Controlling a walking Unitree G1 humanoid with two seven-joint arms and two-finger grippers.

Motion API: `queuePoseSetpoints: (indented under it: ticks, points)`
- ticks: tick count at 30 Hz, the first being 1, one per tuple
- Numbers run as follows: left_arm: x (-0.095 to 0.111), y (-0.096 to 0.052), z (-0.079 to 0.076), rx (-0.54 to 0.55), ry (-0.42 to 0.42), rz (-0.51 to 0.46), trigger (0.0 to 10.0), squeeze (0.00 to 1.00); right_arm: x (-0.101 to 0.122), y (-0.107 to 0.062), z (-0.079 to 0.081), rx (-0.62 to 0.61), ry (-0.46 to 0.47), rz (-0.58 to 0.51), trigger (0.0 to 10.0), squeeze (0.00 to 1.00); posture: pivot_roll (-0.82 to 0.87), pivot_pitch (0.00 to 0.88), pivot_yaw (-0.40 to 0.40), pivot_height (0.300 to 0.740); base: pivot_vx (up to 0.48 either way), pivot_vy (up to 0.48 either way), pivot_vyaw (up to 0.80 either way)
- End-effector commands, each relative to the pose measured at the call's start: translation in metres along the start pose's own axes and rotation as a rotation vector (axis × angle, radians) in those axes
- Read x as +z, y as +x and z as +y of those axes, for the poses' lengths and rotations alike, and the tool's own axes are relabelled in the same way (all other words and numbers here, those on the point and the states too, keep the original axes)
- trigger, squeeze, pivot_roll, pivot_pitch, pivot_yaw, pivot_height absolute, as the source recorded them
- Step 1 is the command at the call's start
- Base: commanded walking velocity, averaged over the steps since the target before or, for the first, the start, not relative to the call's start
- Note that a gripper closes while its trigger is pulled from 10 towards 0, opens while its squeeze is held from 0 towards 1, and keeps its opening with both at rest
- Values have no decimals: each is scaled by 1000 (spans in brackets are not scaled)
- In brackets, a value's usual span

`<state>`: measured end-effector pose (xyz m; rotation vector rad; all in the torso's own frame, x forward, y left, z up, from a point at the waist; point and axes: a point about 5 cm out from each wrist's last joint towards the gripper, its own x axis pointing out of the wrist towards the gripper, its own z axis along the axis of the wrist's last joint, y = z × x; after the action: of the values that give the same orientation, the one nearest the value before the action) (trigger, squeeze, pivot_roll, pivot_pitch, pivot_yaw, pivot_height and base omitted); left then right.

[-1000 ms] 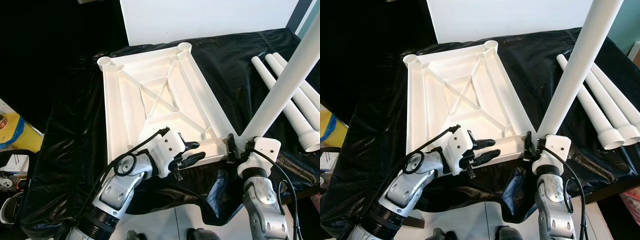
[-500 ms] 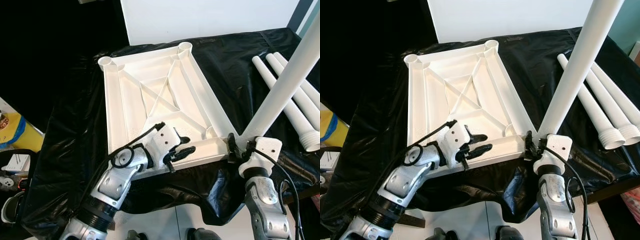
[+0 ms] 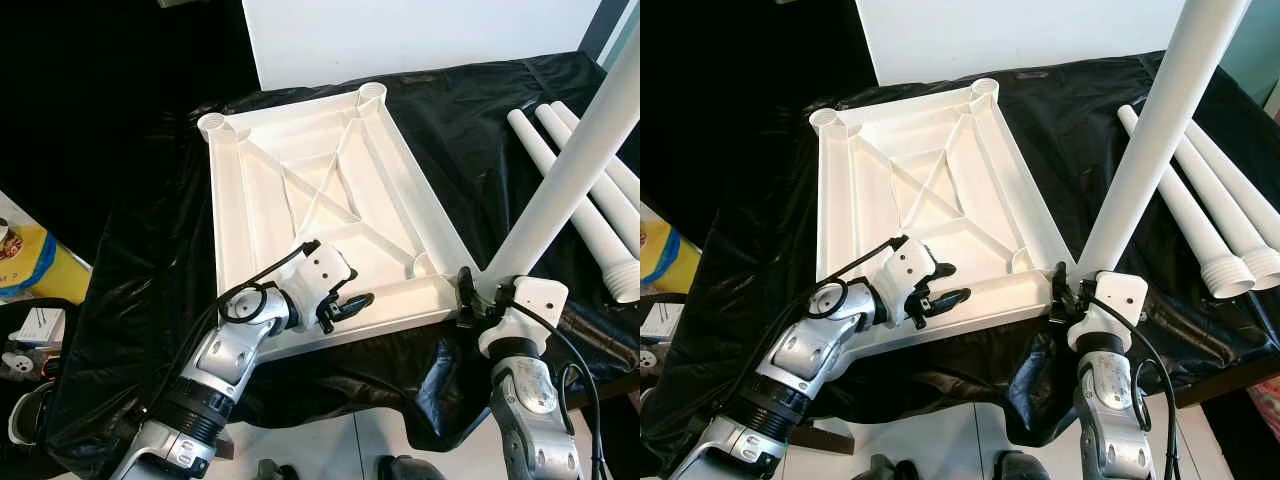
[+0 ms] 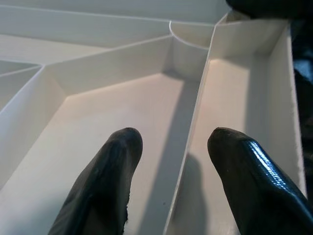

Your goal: Building children table

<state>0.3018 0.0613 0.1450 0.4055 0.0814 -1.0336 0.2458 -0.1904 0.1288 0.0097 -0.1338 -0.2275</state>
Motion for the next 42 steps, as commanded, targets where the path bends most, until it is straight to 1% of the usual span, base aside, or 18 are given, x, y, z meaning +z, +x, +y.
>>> queuePoseSetpoints:
  ticks: [1, 2, 5, 6, 7, 12, 13, 14, 15, 19, 25, 29, 32, 35, 37, 39, 41, 42]
  points:
    - [-6, -1, 8, 152, 13, 47, 10000, 0, -7, -5, -5, -20, -7, 34, 10000, 0, -194, 163, 75, 740, 0, 0, 0]
    - [-6, -1, 8, 152, 13, 47, 10000, 0, -7, -5, -5, -20, -7, 34, 10000, 0, -194, 163, 75, 740, 0, 0, 0]
    - [-16, 0, 13, 183, 27, 138, 10000, 0, -6, -5, -3, -14, -6, 31, 10000, 0, -192, 159, 77, 740, 0, 0, 0]
    - [-16, 0, 13, 183, 27, 138, 10000, 0, -6, -5, -3, -14, -6, 31, 10000, 0, -192, 159, 77, 740, 0, 0, 0]
    - [-20, -1, 17, 219, 24, 177, 10000, 0, -7, -5, -3, -12, -6, 32, 10000, 0, -193, 157, 77, 740, 0, 0, 0]
    - [-26, -3, 24, 271, -1, 216, 10000, 0, -7, -4, -1, -2, -1, 32, 10000, 0, -192, 151, 79, 740, 0, 0, 0]
    - [-27, -5, 26, 294, -8, 227, 7608, 0, -7, -4, 0, 4, 3, 32, 10000, 0, -192, 149, 79, 740, 0, 0, 0]
    - [-28, -6, 28, 308, -13, 232, 7608, 0, -7, -4, 1, 7, 5, 32, 10000, 0, -192, 149, 79, 740, 0, 0, 0]
    - [-28, -8, 31, 339, -25, 238, 0, 0, -6, -3, 2, 14, 9, 32, 10000, 0, -193, 147, 79, 740, 0, 0, 0]
    - [-31, -12, 36, 396, -56, 253, 0, 0, -6, -1, 3, 24, 15, 32, 10000, 0, -192, 148, 77, 740, 0, 0, 0]
    - [-30, -14, 39, 414, -37, 275, 0, 0, -5, 3, 3, 42, 15, 31, 10000, 0, -188, 148, 72, 740, 0, 0, 0]
    - [-28, -15, 41, 442, -43, 279, 0, 0, -4, 11, 4, 73, 19, 29, 10000, 0, -186, 150, 70, 740, 0, 0, 0]
    - [-23, -16, 43, 455, -48, 269, 0, 0, -2, 23, 6, 138, 24, 33, 10000, 0, -184, 152, 71, 740, 0, 0, 0]
    - [-20, -17, 43, 459, -57, 258, 0, 0, -2, 31, 6, 171, 17, 39, 10000, 0, -181, 153, 71, 740, 0, 0, 0]
    - [-18, -19, 45, 477, -64, 257, 0, 0, -1, 38, 5, 180, 17, 35, 10000, 0, -176, 153, 71, 740, 0, 0, 0]
    - [-18, -20, 45, 485, -68, 260, 0, 0, -1, 40, 4, 182, 16, 34, 10000, 0, -175, 154, 74, 740, 0, 0, 0]
    - [-18, -24, 46, 523, -81, 266, 0, 0, 0, 48, 5, 201, 8, 28, 10000, 0, -165, 154, 74, 740, 0, 0, 0]
    - [-18, -24, 46, 523, -81, 266, 0, 0, 0, 48, 5, 201, 8, 28, 10000, 0, -165, 154, 74, 740, 0, 0, 0]
